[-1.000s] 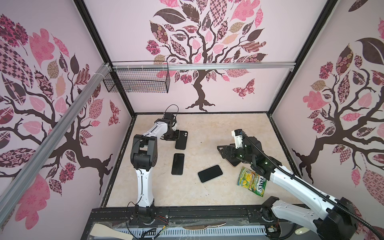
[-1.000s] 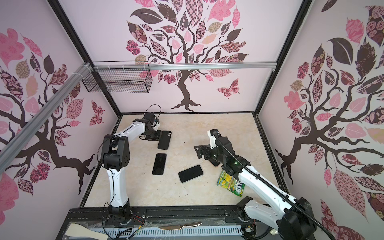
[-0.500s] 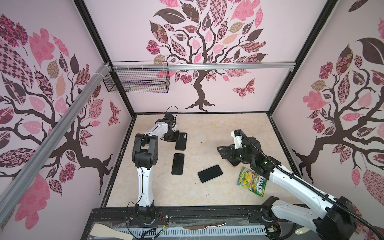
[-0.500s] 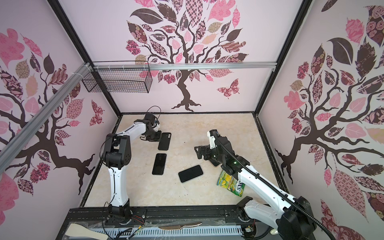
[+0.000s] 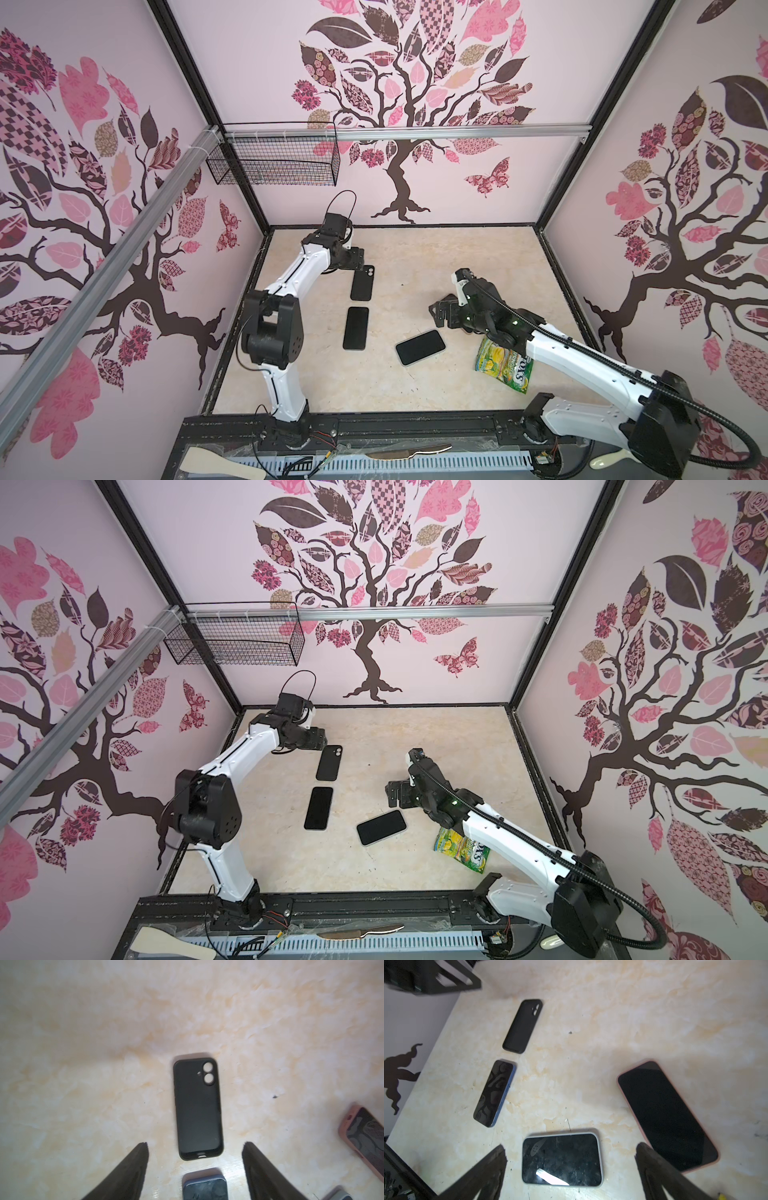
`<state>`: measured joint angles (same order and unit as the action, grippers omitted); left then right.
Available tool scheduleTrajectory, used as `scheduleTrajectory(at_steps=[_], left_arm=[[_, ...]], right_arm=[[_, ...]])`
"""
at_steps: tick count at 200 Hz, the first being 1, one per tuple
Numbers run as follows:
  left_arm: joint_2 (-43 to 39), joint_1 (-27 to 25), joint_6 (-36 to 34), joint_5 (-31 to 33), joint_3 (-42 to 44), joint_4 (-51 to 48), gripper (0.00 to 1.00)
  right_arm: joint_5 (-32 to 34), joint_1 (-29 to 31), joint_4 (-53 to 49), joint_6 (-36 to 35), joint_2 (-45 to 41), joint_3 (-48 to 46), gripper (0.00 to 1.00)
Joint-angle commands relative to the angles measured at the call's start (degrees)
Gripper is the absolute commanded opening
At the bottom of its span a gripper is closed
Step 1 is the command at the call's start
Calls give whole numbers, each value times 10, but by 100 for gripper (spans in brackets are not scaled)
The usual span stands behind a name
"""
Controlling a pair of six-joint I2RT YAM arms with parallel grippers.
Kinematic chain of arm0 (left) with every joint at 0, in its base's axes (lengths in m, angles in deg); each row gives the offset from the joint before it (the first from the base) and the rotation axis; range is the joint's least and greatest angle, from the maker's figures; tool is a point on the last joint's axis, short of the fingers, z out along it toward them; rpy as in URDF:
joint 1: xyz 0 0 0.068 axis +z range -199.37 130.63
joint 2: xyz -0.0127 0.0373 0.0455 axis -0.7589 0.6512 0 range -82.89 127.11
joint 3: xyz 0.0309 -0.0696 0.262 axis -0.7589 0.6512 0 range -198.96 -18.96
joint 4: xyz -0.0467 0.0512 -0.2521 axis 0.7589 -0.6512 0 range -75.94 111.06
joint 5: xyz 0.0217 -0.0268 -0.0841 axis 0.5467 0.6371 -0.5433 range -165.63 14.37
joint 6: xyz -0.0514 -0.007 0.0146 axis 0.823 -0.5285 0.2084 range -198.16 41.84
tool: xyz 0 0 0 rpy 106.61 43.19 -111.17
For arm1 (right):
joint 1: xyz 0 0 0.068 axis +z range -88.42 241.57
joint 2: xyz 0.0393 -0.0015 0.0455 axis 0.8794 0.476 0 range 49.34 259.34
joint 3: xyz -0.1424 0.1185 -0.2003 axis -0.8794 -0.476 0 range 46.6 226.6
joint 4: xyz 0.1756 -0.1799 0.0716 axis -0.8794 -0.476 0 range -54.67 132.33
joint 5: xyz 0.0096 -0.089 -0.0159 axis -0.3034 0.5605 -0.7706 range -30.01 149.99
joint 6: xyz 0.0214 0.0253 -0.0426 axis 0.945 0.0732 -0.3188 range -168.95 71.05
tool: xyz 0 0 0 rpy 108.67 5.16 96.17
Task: Take the phone out of the phone case
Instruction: 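Move the right gripper over the white-rimmed black phone beside the snack packet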
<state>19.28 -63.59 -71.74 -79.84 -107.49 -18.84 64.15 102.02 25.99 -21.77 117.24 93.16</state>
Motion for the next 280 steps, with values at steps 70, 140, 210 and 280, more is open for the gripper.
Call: scheduleTrajectory(at_steps=[70, 140, 210, 280], left_arm=[[-291, -102, 167, 78, 311, 132, 98], [-425, -100, 201, 33, 436, 120, 98], [-406, -103, 186, -33, 428, 63, 98], [-397, -103, 200, -3, 422, 45, 98]], right_arm=[[-44, 39, -82, 104, 55, -12, 96], [-88, 54, -32, 206, 83, -53, 92], [-114, 55, -1, 235, 130, -60, 89], [-124, 54, 21, 245, 162, -61, 90]])
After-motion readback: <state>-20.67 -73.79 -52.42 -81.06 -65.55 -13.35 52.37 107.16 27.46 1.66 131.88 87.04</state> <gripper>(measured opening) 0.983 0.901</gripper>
